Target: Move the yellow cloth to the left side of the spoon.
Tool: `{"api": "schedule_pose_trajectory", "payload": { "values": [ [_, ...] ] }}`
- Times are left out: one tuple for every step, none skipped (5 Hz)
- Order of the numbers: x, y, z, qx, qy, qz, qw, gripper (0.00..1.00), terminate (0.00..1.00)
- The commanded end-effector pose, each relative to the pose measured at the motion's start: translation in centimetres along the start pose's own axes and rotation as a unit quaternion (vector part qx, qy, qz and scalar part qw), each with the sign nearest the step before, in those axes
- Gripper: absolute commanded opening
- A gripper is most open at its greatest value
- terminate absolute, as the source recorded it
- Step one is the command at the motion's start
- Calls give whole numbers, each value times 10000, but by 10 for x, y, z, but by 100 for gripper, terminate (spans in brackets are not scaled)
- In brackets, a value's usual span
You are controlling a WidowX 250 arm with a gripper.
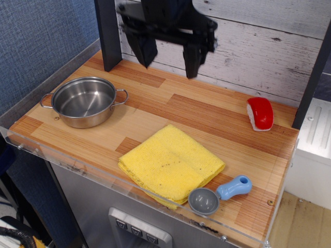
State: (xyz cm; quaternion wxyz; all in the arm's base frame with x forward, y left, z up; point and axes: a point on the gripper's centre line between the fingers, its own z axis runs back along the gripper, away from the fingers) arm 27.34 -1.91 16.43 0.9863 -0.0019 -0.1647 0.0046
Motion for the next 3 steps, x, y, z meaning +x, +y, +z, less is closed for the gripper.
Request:
{"api": "schedule_pose_trajectory", "payload": {
  "values": [
    [-3,4,23,243,-306,-27,9992,100,0],
    [-3,4,23,243,-306,-27,9992,100,0],
    [-3,4,23,243,-306,-27,9992,100,100]
  ]
}}
